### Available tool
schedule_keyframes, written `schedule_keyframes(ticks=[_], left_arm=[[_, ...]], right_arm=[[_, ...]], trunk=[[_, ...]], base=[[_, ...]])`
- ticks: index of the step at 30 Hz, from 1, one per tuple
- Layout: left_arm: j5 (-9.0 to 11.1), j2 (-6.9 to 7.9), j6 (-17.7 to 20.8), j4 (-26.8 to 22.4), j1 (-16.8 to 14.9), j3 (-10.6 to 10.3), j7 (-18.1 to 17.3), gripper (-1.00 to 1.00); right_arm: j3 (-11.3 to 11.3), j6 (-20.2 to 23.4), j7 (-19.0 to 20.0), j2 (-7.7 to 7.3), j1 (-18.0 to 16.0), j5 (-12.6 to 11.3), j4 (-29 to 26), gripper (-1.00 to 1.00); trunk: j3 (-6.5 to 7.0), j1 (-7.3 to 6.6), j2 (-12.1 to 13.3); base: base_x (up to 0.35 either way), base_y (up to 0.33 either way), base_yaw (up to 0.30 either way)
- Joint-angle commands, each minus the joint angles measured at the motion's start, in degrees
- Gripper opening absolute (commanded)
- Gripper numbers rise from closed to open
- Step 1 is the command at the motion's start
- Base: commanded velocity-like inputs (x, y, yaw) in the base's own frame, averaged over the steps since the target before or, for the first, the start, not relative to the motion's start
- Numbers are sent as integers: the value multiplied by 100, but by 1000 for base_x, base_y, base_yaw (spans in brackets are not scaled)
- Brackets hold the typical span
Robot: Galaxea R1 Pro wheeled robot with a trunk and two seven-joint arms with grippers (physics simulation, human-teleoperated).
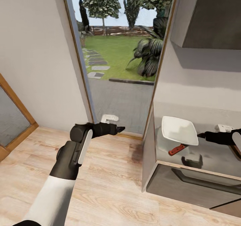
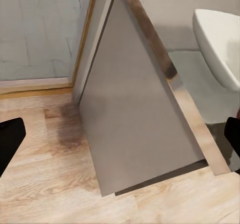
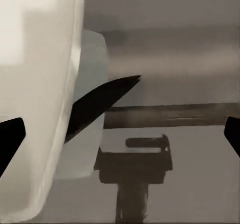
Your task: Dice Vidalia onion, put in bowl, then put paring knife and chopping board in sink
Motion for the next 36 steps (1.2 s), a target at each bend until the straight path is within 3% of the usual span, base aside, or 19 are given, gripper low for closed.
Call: schedule_keyframes(ticks=[1, 7, 31, 32, 33, 36], left_arm=[[14, -1, 23, -37, 28, 8, -1, 100], [13, 2, -5, -229, 220, 27, 5, 100], [13, 4, 3, -798, 227, 35, 16, 100], [13, 4, 3, -798, 226, 35, 16, 100], [13, 8, 4, -796, 226, 36, 15, 100], [13, 8, 4, -797, 226, 36, 16, 100]], right_arm=[[-17, 26, 60, 0, 11, 56, -21, 100], [-76, 24, 62, 0, 35, 50, -208, 100], [-344, 55, 59, 0, 40, 53, -979, 100], [-360, 58, 59, 0, 40, 54, -1335, 100], [-509, 94, 59, 0, 40, 54, -1336, 100], [-615, 143, 58, 0, 40, 52, -1336, 100]], trunk=[[-11, 4, -11], [-11, 4, -11], [-4, 4, -11], [-4, 4, -11], [-4, 4, -11], [-4, 4, -11]], base=[[0, 0, 0], [0, 0, 0], [0, 0, -2], [0, 0, -77], [0, 0, -212], [0, 0, -244]])
